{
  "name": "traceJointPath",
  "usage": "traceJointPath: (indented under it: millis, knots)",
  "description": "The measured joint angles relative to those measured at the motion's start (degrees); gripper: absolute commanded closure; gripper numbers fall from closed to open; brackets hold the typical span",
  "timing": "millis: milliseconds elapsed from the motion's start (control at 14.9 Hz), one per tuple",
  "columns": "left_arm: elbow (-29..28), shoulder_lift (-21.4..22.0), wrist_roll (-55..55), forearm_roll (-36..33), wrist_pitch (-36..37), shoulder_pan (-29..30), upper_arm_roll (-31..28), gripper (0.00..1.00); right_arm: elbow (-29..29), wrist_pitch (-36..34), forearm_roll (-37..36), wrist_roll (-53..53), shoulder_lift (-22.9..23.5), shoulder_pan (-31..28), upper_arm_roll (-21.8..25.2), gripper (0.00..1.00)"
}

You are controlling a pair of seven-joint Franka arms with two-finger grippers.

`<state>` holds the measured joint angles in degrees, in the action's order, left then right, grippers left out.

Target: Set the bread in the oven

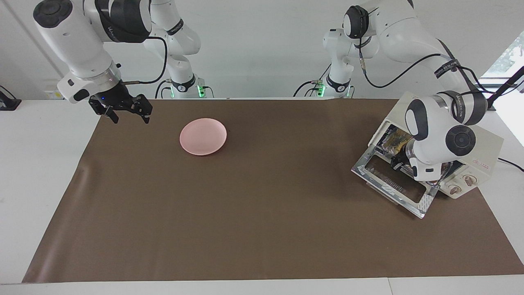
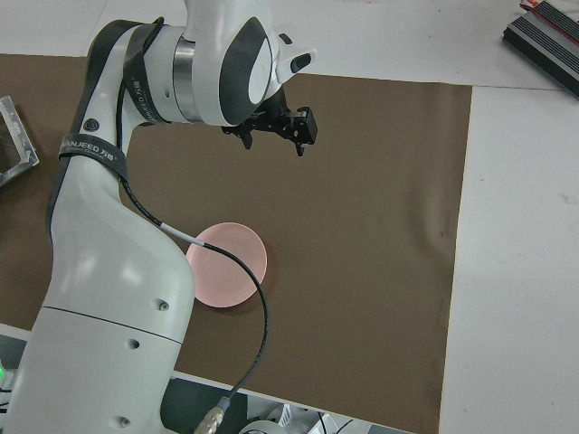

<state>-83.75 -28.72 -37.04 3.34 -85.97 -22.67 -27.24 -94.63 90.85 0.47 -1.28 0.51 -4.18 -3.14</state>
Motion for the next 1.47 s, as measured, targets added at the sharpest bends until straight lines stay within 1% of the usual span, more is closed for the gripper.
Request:
traceJointPath:
  millis: [268, 335, 401, 602, 736, 937, 1271, 1472]
  knots:
    - [-0.4, 0.1, -0.8, 0.0, 0.1, 0.8, -0.3, 1.0, 0.0, 0.0, 0.0, 0.0, 0.0, 0.0, 0.0, 0.0]
    - [-0.8, 0.2, -0.8, 0.0, 0.1, 0.9, -0.4, 0.37, 0.0, 0.0, 0.0, 0.0, 0.0, 0.0, 0.0, 0.0]
    - [-1.3, 0.4, -0.7, 0.0, -0.1, 1.1, -0.4, 0.0, 0.0, 0.0, 0.0, 0.0, 0.0, 0.0, 0.0, 0.0]
    - [-1.9, 1.2, -0.6, 0.0, -0.7, 1.3, -0.3, 0.0, 0.0, 0.0, 0.0, 0.0, 0.0, 0.0, 0.0, 0.0]
    - [-1.8, 1.8, -0.6, 0.0, -2.8, 1.2, -0.1, 0.0, 0.0, 0.0, 0.0, 0.0, 0.0, 0.0, 0.0, 0.0]
    - [0.2, 2.7, 0.9, 0.0, -5.4, 1.0, 0.1, 0.0, 0.0, 0.0, 0.0, 0.0, 0.0, 0.0, 0.0, 0.0]
    - [6.0, 3.9, 16.4, 0.0, -5.4, 0.6, 0.3, 0.0, 0.0, 0.0, 0.0, 0.0, 0.0, 0.0, 0.0, 0.0]
    - [6.5, 6.8, 27.1, 0.0, -1.9, -0.2, 0.8, 0.0, 0.0, 0.0, 0.0, 0.0, 0.0, 0.0, 0.0, 0.0]
